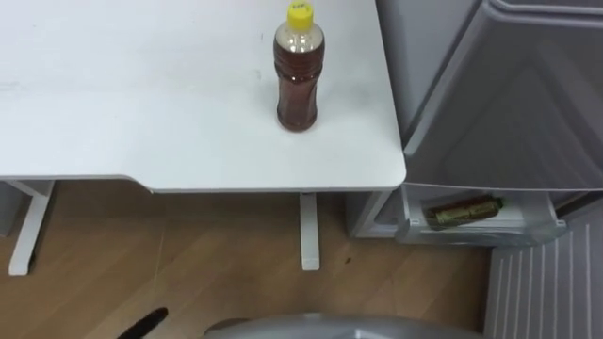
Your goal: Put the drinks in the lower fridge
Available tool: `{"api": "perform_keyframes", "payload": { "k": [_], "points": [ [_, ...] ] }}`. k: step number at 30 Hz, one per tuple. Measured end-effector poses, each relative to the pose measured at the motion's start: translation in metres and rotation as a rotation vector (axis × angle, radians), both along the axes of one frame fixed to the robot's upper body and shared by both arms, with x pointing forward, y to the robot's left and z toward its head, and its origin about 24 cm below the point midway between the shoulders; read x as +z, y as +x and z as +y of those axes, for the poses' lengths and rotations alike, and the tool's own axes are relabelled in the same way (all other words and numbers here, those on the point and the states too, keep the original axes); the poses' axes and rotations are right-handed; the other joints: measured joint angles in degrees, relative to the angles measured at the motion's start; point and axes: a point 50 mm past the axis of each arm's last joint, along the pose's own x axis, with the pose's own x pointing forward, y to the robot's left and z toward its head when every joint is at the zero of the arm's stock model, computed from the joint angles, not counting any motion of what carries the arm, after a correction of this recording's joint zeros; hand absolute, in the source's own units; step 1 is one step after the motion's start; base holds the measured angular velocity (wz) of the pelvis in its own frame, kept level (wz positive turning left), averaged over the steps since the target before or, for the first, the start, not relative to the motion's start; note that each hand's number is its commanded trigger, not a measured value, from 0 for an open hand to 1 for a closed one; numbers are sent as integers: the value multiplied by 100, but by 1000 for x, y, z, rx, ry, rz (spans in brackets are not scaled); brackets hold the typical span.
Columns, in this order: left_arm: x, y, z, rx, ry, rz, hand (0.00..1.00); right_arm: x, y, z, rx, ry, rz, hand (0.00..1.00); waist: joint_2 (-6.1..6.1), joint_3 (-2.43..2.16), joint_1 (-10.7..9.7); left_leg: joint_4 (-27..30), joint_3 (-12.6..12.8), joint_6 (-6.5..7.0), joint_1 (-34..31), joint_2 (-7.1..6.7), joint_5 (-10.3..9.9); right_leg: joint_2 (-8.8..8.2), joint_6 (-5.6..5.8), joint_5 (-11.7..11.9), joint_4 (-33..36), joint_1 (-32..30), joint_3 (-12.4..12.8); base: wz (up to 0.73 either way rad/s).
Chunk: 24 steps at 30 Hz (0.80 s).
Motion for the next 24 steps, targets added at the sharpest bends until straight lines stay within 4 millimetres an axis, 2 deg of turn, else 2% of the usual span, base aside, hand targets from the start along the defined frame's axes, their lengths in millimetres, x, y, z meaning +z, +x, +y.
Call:
{"api": "perform_keyframes", "payload": {
  "k": [6,10,16,18,24],
  "points": [
    [25,17,26,141,174,-67,0,2,3,-3,9,-13,-38,0,33,-38,54,14,9,0,21,-4,1,-4,0,0,10,-10,9,-1],
    [49,32,41,141,348,-88,0,4,10,-7,-5,-30,-90,0,51,-61,91,11,-5,1,23,-6,2,-7,1,0,12,8,-22,0],
    [100,63,58,162,642,-186,0,5,13,-9,28,-52,-115,0,51,-75,150,26,-176,2,-13,-19,2,-9,0,0,17,-54,-97,6],
    [122,74,64,143,752,-235,0,5,9,-9,59,-57,-99,0,63,-75,159,25,-239,2,9,-24,2,-1,0,0,5,-5,-102,4],
    [183,101,67,81,1002,-432,0,5,3,-9,68,-59,-90,0,98,-61,159,4,-306,1,103,-23,2,0,0,0,-103,122,-141,5]
  ]
}}
